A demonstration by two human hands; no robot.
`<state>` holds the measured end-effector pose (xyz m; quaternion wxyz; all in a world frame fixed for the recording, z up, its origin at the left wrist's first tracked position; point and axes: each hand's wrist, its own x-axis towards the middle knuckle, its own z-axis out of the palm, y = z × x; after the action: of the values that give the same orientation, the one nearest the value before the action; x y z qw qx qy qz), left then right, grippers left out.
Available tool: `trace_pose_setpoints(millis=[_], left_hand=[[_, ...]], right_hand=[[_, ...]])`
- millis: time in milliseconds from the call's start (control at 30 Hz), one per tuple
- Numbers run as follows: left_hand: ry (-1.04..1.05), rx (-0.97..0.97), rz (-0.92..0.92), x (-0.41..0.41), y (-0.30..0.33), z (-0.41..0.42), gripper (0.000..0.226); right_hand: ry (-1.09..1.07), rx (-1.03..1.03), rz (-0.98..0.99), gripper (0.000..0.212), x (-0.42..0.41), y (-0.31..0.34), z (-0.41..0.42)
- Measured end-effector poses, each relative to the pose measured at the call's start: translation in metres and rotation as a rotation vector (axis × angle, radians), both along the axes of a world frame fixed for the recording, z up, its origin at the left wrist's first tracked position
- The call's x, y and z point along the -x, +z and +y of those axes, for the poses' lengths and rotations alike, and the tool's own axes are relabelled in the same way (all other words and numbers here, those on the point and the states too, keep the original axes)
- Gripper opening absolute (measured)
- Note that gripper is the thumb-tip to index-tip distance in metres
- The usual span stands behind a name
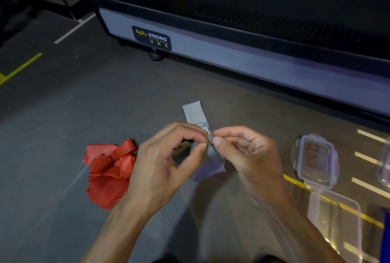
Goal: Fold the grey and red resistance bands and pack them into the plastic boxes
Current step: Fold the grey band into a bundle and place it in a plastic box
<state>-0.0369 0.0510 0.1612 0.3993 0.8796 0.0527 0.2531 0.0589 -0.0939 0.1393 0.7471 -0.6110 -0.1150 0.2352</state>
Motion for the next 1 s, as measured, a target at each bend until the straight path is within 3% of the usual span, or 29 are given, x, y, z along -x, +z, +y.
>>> trace_pose_setpoints(millis=[467, 733, 1000], left_hand=[[0.057, 0.141, -0.001, 0.003, -0.012, 0.001, 0.004], [0.065, 0.199, 0.006, 0.001, -0.019, 0.001, 0.008], [0.065, 0.296, -0.026, -0.001, -0.017, -0.003, 0.014]], right_hand=[[-0.025, -0.034, 0.006, 0.018, -0.001, 0.002, 0.0], [0.085, -0.037, -0.042, 0.033, -0.002, 0.005, -0.003], [0.082, -0.048, -0.037, 0.026, -0.002, 0.005, -0.001]])
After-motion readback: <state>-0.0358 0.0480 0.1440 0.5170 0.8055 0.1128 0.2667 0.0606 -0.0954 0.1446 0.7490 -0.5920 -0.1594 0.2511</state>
